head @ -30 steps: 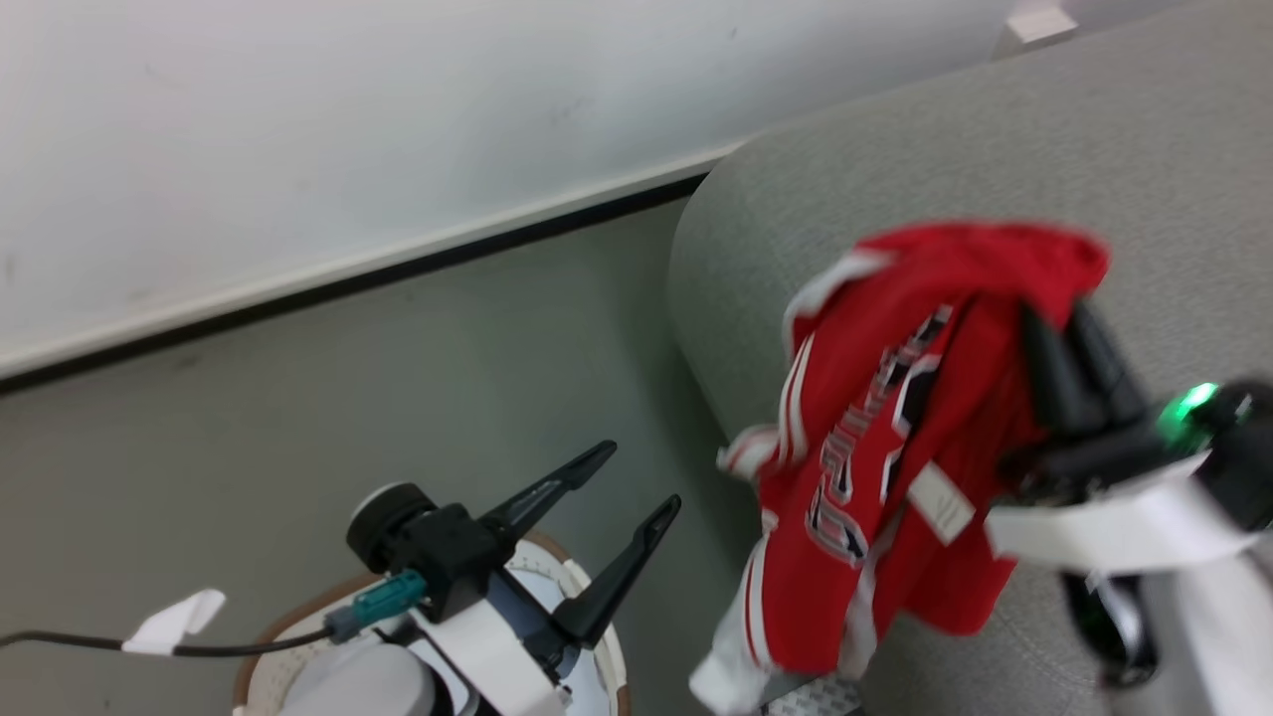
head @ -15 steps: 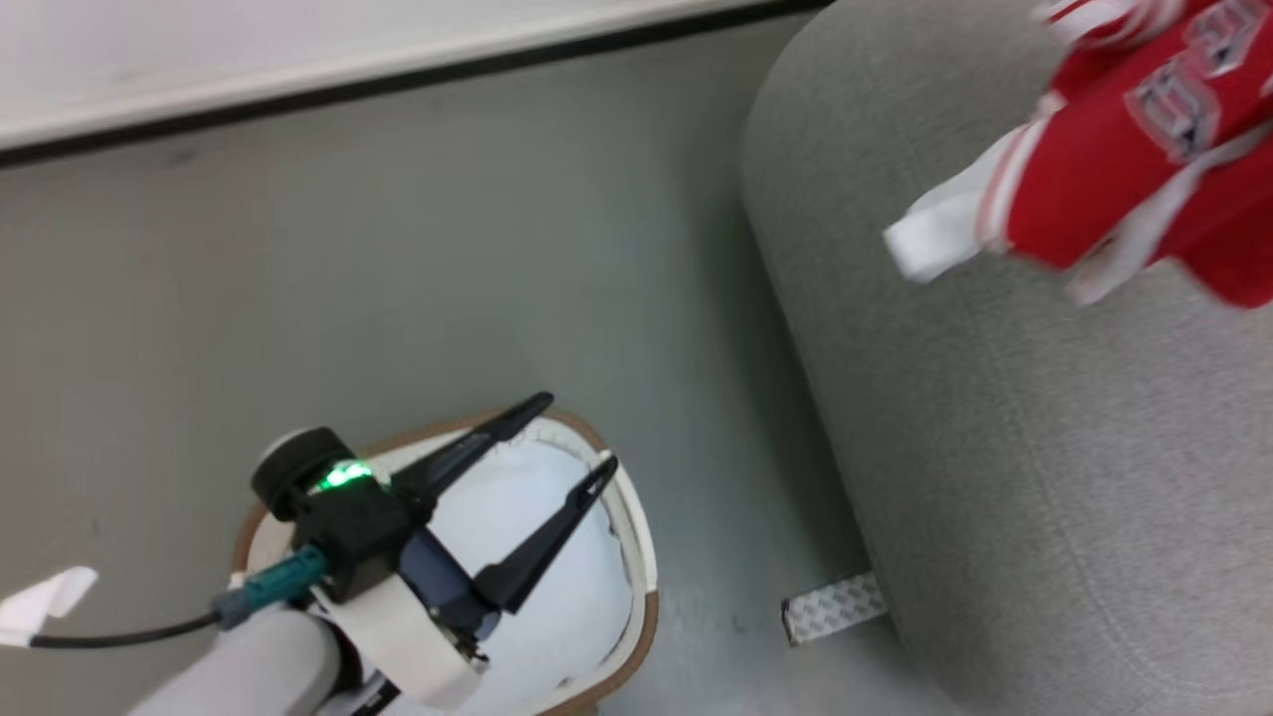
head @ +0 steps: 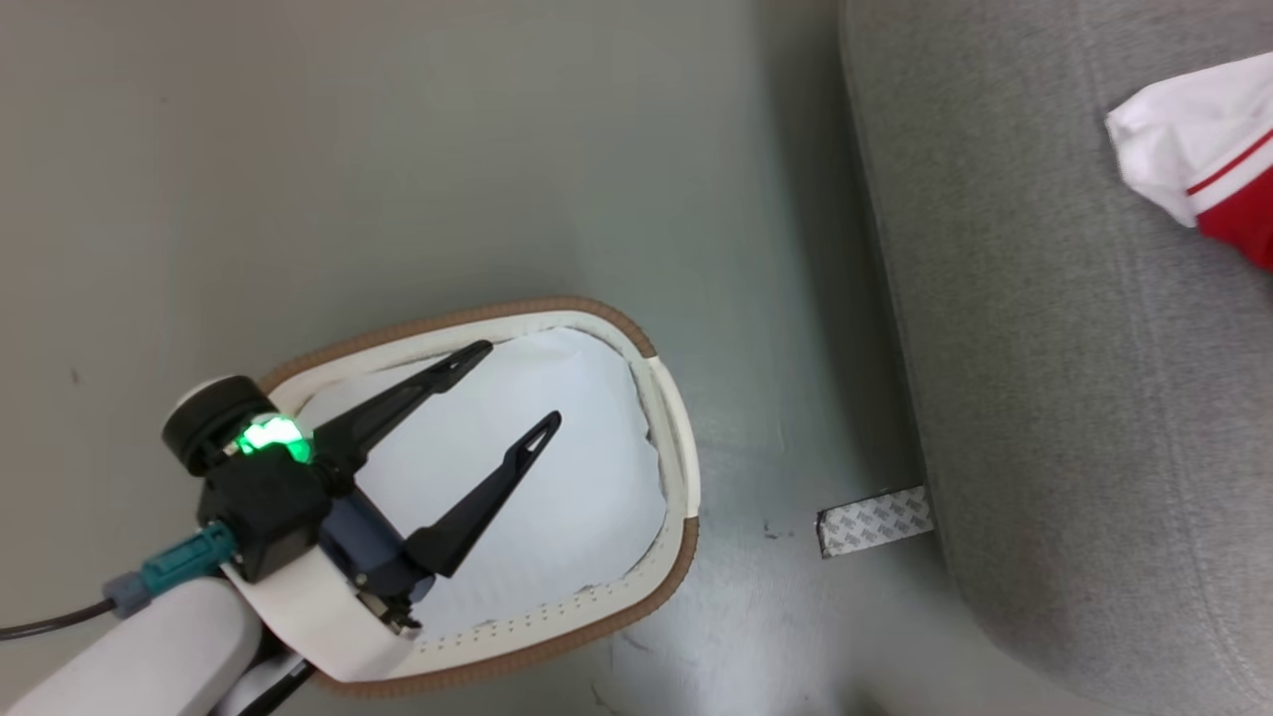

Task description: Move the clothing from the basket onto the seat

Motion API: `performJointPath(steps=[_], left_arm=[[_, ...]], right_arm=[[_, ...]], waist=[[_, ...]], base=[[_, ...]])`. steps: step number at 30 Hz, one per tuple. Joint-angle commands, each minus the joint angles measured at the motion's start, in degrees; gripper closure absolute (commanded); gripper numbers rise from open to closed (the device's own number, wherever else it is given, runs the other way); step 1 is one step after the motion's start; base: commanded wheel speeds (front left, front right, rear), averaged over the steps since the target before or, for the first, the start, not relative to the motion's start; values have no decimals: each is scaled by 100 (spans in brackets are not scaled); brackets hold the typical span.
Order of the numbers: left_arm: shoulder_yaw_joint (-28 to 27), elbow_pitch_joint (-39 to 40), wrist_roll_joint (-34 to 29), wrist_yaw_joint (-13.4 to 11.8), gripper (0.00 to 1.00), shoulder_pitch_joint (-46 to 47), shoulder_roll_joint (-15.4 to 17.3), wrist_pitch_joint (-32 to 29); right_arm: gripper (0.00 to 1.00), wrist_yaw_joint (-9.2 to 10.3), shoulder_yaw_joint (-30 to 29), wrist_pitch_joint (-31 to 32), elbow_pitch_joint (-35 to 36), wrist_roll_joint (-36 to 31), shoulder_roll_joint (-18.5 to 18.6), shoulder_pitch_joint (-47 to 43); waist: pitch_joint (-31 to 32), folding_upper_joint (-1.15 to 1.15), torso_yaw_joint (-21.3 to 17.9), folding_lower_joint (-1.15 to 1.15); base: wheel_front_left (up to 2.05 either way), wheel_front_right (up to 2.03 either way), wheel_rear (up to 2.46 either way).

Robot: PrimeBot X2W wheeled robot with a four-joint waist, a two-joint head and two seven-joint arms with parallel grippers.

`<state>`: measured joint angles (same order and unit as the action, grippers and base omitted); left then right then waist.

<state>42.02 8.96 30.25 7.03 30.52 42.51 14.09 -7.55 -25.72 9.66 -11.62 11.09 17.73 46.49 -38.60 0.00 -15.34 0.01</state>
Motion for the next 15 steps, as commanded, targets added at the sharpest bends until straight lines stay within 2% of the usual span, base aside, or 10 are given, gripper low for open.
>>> performJointPath(steps=[1, 7, 12, 13, 14, 15], left_arm=[[-22, 26, 61, 1, 0, 82, 68, 10], [-36, 31, 60, 17, 0, 152, 130, 46], [-49, -67, 77, 19, 0, 117, 80, 69], [-46, -95, 73, 19, 0, 102, 53, 66], [-35, -129, 71, 20, 0, 85, 22, 73], [-22, -167, 64, 20, 0, 68, -13, 79]], right_arm=[[100, 12, 37, -34, -188, -149, -60, -126], [100, 12, 241, 186, -1145, -492, -260, -310], [100, 12, 297, 91, -1549, -621, -270, -249], [95, 12, 323, 45, -1610, -637, -250, -238], [77, 12, 349, 22, -1658, -639, -213, -232], [20, 12, 377, -2, -1721, -640, -175, -226]], waist=[[-197, 0, 109, -1], [-340, 0, 222, -1], [-215, 0, 258, -1], [-163, 0, 257, -1], [-98, 0, 259, -1], [-21, 0, 259, -1]], base=[[0, 0, 0], [0, 0, 0], [0, 0, 0], [0, 0, 0], [0, 0, 0], [0, 0, 0]])
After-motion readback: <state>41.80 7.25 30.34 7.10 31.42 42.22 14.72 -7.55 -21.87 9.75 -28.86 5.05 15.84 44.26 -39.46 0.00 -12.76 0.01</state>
